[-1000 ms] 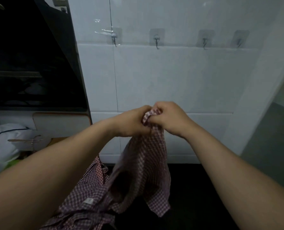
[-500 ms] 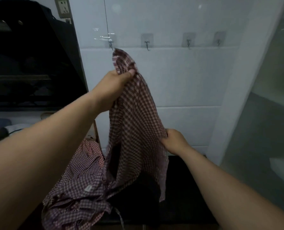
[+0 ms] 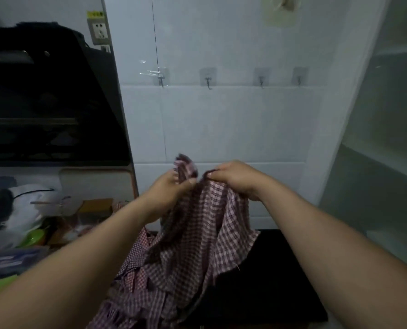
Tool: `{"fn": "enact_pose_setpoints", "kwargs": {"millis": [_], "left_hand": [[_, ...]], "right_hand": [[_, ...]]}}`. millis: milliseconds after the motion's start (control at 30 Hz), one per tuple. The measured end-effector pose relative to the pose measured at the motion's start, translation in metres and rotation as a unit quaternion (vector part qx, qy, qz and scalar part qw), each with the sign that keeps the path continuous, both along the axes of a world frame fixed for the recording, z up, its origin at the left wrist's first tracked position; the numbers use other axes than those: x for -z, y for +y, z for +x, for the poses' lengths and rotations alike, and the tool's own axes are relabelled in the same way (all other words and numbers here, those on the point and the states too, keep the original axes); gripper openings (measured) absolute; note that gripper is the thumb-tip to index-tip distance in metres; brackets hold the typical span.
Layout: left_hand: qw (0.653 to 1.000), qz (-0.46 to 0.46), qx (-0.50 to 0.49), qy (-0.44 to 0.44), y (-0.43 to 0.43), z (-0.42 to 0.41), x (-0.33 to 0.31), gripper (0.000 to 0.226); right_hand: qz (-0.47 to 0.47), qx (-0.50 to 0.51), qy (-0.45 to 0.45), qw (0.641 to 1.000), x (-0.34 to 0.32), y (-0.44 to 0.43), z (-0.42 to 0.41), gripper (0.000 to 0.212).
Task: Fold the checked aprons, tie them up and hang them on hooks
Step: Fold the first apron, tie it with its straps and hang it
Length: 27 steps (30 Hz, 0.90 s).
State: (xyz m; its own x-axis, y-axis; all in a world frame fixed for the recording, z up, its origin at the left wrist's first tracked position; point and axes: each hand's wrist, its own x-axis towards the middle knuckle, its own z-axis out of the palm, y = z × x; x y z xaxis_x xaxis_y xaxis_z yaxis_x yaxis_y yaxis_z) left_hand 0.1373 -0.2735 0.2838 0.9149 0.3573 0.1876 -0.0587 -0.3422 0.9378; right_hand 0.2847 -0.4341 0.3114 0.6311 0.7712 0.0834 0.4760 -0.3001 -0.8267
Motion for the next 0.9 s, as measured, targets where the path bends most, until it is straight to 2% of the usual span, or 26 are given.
{"fn": "enact_pose_setpoints", "kwargs": {"millis": [67, 133, 233, 267, 333, 400, 467, 567, 633, 700, 800, 900], "left_hand": [[0.993, 0.025, 0.110, 0.031, -0.018, -0.001, -0.010, 0.026], [0.993, 0.038, 0.113, 0.025, -0.025, 0.003, -0.025, 0.027], [0.993, -0.068, 0.075, -0.053, -0.032, 0.007, -0.057, 0.025], [0.989, -0.106, 0.069, -0.078, -0.033, 0.008, -0.070, 0.026], [0.981, -0.156, 0.046, -0.102, -0.028, 0.010, -0.086, 0.025], [0.984, -0.155, 0.003, -0.085, -0.016, 0.010, -0.086, 0.024], [0.990, -0.132, -0.032, -0.039, -0.001, 0.009, -0.070, 0.024], [0.987, -0.136, -0.091, 0.003, 0.020, 0.005, -0.037, 0.021], [0.974, -0.166, -0.156, -0.007, 0.035, 0.004, -0.017, 0.020], [0.957, -0.192, -0.215, -0.019, 0.052, 0.006, 0.000, 0.023], [0.948, -0.190, -0.254, -0.024, 0.067, 0.007, 0.017, 0.028], [0.947, -0.195, -0.253, -0.037, 0.063, 0.002, 0.020, 0.033]], "right_hand": [[-0.022, -0.042, -0.039, 0.998, -0.021, -0.002, -0.001, 0.013], [0.020, -0.046, -0.033, 0.998, -0.037, -0.003, 0.000, 0.006], [0.169, -0.055, 0.048, 0.983, -0.065, -0.007, -0.001, 0.004], [0.190, -0.071, 0.077, 0.976, -0.073, -0.011, 0.000, 0.007], [0.154, -0.108, 0.124, 0.974, -0.078, -0.022, 0.004, 0.029], [0.058, -0.112, 0.147, 0.981, -0.063, -0.033, 0.012, 0.046], [0.009, -0.070, 0.140, 0.988, -0.043, -0.042, 0.018, 0.041], [0.062, 0.011, 0.184, 0.981, -0.022, -0.050, 0.025, 0.021], [0.111, 0.064, 0.255, 0.958, -0.016, -0.050, 0.030, 0.024], [0.107, 0.121, 0.300, 0.940, -0.012, -0.048, 0.032, 0.018], [0.098, 0.176, 0.318, 0.926, -0.007, -0.047, 0.037, 0.018], [0.142, 0.223, 0.303, 0.916, 0.008, -0.046, 0.042, 0.009]]}}
